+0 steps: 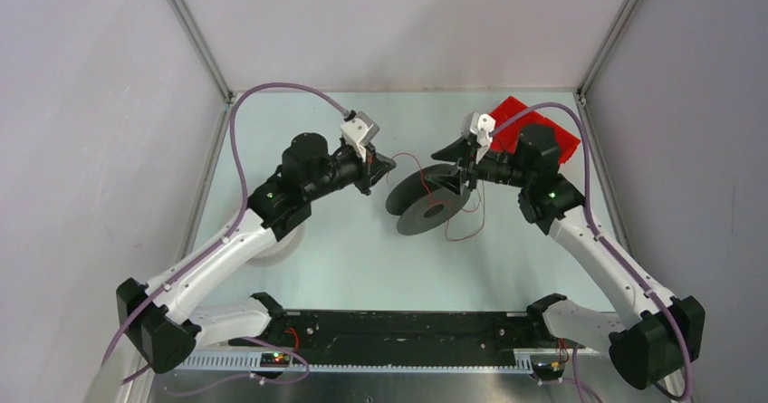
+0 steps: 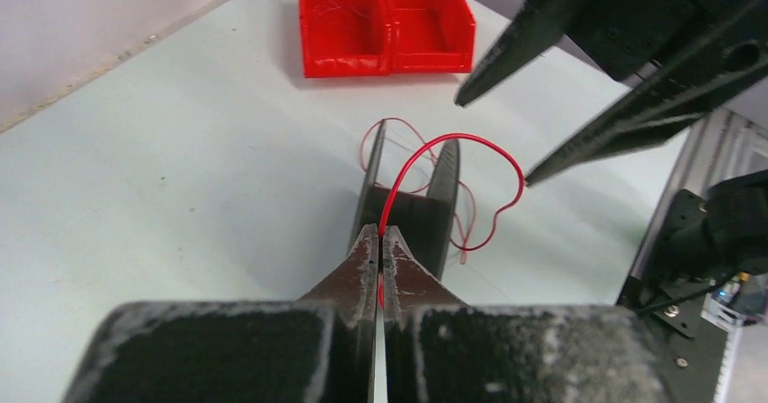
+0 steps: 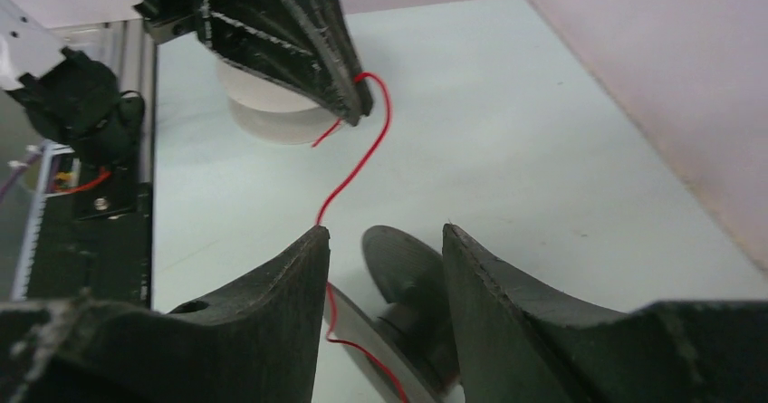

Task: Wrap the cables
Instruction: Wrap the cable around the cable reel.

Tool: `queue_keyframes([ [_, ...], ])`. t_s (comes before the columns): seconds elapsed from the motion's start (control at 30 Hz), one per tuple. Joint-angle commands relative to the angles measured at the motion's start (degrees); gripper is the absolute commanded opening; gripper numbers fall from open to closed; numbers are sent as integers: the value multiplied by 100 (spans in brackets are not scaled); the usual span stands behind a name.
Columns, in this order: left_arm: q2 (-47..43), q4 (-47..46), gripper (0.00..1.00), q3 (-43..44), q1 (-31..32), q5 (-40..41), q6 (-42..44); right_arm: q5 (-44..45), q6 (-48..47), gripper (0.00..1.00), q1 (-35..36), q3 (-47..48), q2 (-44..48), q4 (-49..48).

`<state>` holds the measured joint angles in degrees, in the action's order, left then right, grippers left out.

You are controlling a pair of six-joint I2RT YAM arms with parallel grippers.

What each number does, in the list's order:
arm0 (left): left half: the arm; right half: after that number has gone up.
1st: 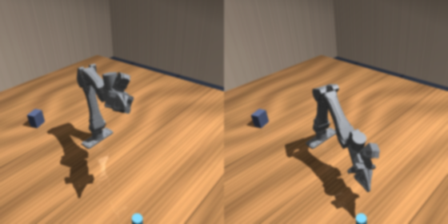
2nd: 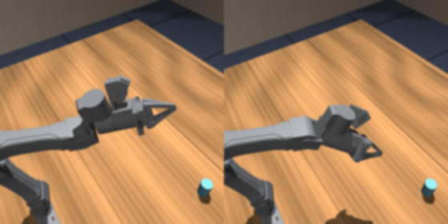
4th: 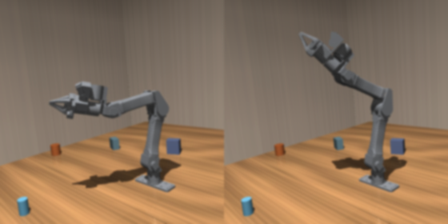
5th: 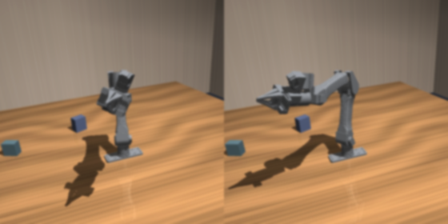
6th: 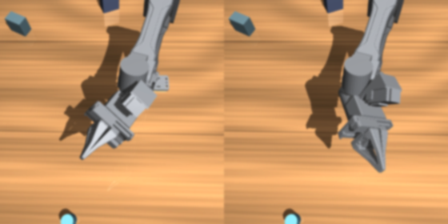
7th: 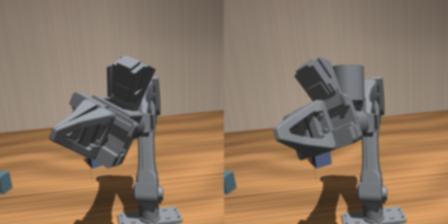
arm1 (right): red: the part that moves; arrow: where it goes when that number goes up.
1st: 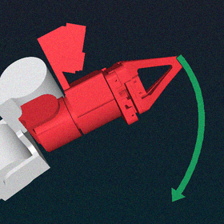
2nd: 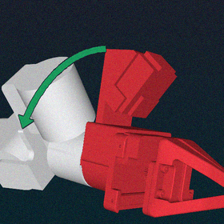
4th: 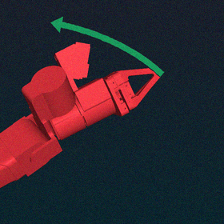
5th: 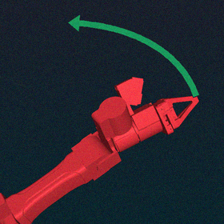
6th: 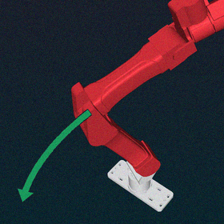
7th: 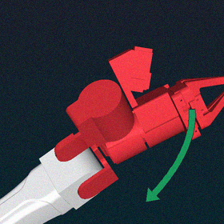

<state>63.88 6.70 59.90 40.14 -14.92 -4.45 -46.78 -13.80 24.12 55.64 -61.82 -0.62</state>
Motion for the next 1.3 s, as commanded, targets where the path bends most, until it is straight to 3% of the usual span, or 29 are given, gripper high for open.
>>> queue_keyframes([
  [0.0, 34, -89, 0, 162, 43, 372, 408, -550, 568, 53, 8, 211, -89, -125],
  [0.47, 185, -137, 0, 176, 76, 488, 436, -301, 1536, 55, 147, 210, -418, -622],
  [0.57, 170, -200, 0, 133, 81, 438, 436, -55, 1569, 46, 163, 210, -521, -622],
  [0.8, 193, -394, 0, 4, 81, 217, 314, 150, 1485, 1, 34, 211, -508, -585],
  [0.87, 207, -450, 1, -36, 76, 225, 244, 64, 1416, 0, -87, 209, -450, -500],
  [0.9, 225, -454, 3, -45, 74, 281, 223, -35, 1412, 0, -155, 210, -421, -419],
  [0.97, 246, -421, 27, -42, 57, 447, 257, 29, 1175, 0, -524, 211, -257, -241],
  [1.03, 276, -380, 39, -92, -2, 555, 381, 305, 1018, 0, -827, 215, -21, -59],
  [1.13, 523, -233, 48, -51, -23, 533, 910, 547, 797, 0, -1379, 379, 330, 372],
  [1.27, 1206, 16, 57, 259, -27, -380, 1323, 1157, 530, 0, -1720, 480, 580, 555],
])
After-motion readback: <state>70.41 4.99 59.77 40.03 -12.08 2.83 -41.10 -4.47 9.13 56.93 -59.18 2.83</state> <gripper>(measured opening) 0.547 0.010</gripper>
